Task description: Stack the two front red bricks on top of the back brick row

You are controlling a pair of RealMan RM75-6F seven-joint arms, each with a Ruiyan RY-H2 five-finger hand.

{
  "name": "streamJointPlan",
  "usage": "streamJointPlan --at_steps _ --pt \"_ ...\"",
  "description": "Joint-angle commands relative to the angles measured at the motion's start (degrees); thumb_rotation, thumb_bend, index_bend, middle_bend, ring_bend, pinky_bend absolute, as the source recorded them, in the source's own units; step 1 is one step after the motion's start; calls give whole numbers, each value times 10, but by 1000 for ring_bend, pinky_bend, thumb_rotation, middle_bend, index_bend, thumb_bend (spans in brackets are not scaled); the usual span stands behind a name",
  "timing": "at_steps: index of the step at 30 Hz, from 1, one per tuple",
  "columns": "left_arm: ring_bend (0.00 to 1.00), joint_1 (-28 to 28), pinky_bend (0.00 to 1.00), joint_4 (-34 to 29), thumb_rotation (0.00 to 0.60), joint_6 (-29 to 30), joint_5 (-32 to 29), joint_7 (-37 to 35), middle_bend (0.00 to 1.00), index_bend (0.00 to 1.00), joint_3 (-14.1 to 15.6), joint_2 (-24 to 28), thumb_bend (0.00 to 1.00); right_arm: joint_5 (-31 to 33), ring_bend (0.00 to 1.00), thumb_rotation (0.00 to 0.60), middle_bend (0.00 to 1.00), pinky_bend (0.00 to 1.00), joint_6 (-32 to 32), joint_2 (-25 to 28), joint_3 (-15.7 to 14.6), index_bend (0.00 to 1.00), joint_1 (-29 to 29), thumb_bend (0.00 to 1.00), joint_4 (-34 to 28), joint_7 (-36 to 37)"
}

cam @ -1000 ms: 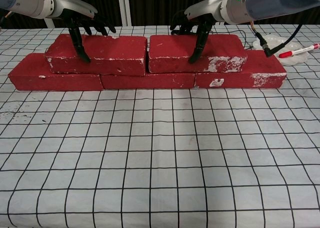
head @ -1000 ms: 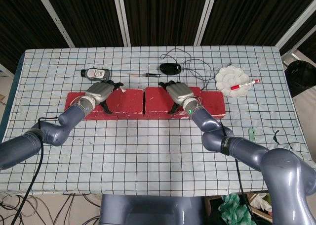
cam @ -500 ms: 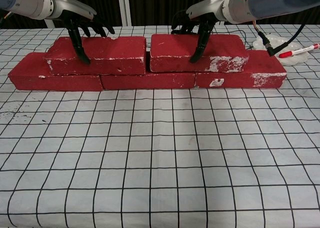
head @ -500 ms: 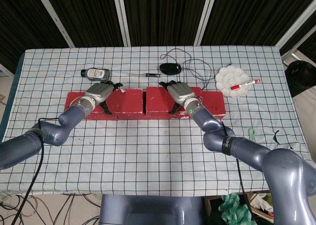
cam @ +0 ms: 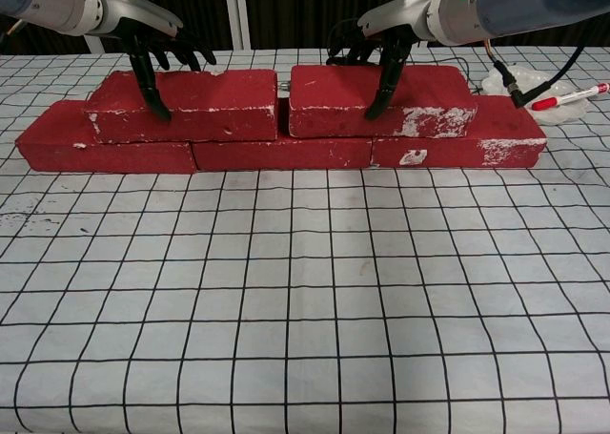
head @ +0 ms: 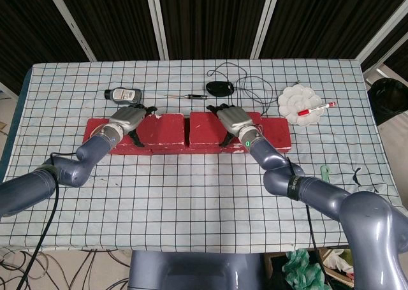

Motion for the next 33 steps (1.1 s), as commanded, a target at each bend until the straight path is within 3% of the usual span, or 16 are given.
streamJointPlan --at_steps 1,33 --pt "0 -4 84 0 600 3 -7 3 135 47 5 -1 0 -1 56 600 126 152 0 0 0 44 -1 93 1 1" --pt "0 -14 45 -19 600 22 -35 12 121 45 16 7 0 -8 32 600 101 135 -11 0 4 17 0 31 -2 8"
